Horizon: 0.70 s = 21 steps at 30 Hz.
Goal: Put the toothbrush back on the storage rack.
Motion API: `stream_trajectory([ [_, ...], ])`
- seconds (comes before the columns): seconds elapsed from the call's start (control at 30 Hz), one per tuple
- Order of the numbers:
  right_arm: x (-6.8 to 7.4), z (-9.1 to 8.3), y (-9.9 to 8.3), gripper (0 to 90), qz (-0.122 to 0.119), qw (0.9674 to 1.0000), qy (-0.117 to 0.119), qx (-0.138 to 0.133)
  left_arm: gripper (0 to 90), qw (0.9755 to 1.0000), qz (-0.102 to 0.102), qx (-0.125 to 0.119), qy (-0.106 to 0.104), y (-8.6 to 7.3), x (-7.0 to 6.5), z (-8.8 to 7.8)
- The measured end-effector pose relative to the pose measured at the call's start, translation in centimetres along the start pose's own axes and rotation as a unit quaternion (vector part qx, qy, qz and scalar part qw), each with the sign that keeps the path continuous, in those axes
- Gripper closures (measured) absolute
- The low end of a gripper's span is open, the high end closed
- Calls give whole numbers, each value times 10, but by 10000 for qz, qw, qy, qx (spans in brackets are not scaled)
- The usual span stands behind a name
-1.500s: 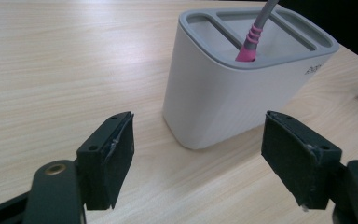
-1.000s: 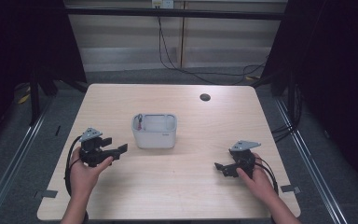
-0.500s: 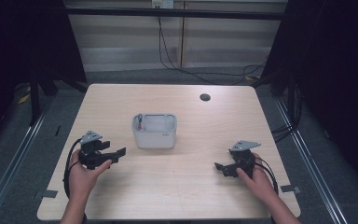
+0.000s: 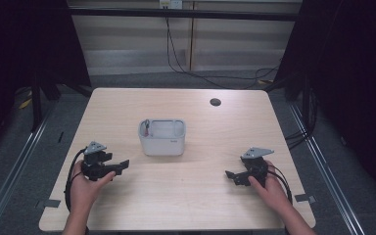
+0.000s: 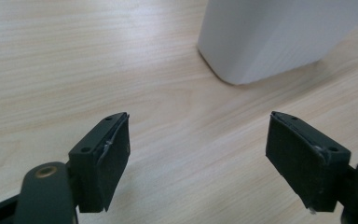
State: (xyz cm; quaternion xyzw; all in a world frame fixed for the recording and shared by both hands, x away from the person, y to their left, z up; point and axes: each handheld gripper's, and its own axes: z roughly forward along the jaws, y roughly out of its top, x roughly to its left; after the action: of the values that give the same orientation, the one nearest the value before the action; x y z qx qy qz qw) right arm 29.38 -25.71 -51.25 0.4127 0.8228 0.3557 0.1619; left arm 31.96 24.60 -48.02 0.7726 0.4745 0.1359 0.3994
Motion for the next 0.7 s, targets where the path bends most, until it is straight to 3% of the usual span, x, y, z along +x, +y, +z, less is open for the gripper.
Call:
stream_trajectory([
  [0.17,0,0,0,117,0,10000,-1,0,212,9999,-13,42,92,-4,2,2],
  [0.7,0,0,0,117,1,10000,0,0,195,9987,247,304,338,-12,6,3],
])
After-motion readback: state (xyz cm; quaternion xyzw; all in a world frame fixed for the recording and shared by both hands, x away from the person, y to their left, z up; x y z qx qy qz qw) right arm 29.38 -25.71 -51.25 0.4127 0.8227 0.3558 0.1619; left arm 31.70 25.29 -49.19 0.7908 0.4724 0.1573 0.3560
